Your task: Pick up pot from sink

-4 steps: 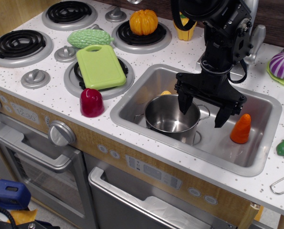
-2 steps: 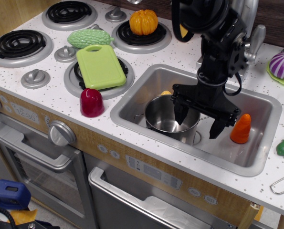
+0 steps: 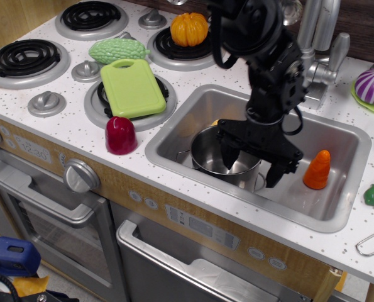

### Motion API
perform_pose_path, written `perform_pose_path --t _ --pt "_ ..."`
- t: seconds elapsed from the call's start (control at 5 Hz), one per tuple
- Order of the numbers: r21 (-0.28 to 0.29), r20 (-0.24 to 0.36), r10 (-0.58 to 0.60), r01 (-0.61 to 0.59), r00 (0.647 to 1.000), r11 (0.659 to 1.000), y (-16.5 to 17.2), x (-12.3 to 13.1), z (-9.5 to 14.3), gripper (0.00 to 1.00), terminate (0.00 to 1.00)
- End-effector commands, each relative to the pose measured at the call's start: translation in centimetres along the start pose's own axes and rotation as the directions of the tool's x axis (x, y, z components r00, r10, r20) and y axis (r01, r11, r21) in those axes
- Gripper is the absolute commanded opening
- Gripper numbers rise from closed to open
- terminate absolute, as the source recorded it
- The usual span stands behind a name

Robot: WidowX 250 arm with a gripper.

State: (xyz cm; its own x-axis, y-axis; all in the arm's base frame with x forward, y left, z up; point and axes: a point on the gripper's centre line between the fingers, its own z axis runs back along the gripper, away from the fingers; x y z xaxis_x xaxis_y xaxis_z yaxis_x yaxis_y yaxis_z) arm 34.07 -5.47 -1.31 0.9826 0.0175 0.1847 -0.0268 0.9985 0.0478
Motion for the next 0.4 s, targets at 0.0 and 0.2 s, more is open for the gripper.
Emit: perform_pose_path --t 0.0,0.2 --pt "-0.006 0.066 -0.015 0.016 0.998 1.0 0.9 0.6 -0.3 1.0 0.0" --pt "-0.013 0.084 -0.013 0.014 0.996 1.0 1.3 0.4 -1.4 1.0 0.0"
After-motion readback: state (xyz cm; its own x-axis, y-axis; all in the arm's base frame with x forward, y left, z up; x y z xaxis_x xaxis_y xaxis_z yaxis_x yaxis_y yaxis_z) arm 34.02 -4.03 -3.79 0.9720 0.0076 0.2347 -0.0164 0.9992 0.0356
